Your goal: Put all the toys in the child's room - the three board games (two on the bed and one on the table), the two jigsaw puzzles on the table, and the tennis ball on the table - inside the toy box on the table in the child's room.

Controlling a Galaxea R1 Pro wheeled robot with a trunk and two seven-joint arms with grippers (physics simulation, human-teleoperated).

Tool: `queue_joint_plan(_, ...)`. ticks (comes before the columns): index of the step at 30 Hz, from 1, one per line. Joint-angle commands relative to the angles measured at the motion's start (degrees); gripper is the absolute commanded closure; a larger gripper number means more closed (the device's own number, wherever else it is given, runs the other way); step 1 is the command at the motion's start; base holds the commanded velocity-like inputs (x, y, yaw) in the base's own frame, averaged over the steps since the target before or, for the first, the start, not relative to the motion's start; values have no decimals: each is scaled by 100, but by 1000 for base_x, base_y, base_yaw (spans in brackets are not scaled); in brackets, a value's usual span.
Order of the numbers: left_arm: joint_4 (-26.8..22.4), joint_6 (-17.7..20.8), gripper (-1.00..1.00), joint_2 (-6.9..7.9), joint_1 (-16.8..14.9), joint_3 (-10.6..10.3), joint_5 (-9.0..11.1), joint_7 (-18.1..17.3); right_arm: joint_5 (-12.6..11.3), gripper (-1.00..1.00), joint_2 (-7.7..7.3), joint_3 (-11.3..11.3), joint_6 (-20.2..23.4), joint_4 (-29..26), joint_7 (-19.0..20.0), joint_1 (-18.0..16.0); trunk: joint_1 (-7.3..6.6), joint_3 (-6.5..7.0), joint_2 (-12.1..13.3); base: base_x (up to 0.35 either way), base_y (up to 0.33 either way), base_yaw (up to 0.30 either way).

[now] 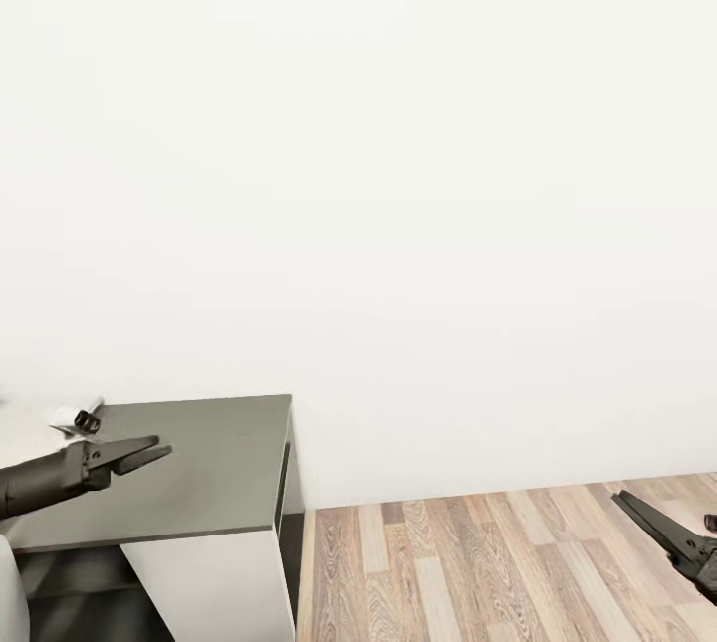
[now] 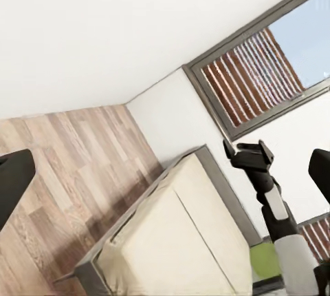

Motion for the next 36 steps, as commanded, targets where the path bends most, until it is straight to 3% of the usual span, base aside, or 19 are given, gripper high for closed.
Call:
queue_joint_plan(1, 3, 23, -100, -43, -7, -60, -85, 38, -23, -100, -7, 60, 37, -3, -82, -1, 4, -12, -13, 0, 0, 0)
queue_joint_plan(3, 19, 11, -100, -228, -8, -216, -377, 255, -24, -100, -10, 227, 37, -3, -328, -1, 4, -12, -13, 0, 0, 0)
queue_joint_plan(5, 54, 7, -100, -379, -8, -290, -598, 461, -27, -100, -6, 336, 36, -3, -502, -2, 4, -12, -13, 0, 0, 0)
queue_joint_plan(6, 134, 4, -100, -530, -9, -341, -838, 702, -29, -100, -3, 462, 36, -3, -685, -3, 4, -12, -13, 0, 0, 0)
queue_joint_plan(8, 258, 2, -100, -689, -10, -373, -1085, 959, -34, -100, -3, 618, 40, -3, -884, -7, 4, -12, -13, 0, 0, 0)
queue_joint_plan(14, 451, -204, -100, -881, 170, -473, -1312, 1148, 176, -100, 191, 809, -160, 192, -1075, 101, 4, -12, -13, 0, 0, 0)
queue_joint_plan(19, 611, -160, -100, -1012, 198, -357, -1162, 1049, 107, -100, 353, 970, -324, 353, -1235, 182, 4, -12, -13, 0, 0, 0)
queue_joint_plan(28, 651, 64, -100, -1028, 202, -343, -881, 760, -21, -100, 625, 1259, -484, 642, -1524, 197, 4, -12, -13, 0, 0, 0)
queue_joint_plan(36, 784, 61, -100, -1037, 203, -355, -1125, 753, -10, -100, 625, 1516, -486, 798, -1781, 199, 4, -12, -13, 0, 0, 0)
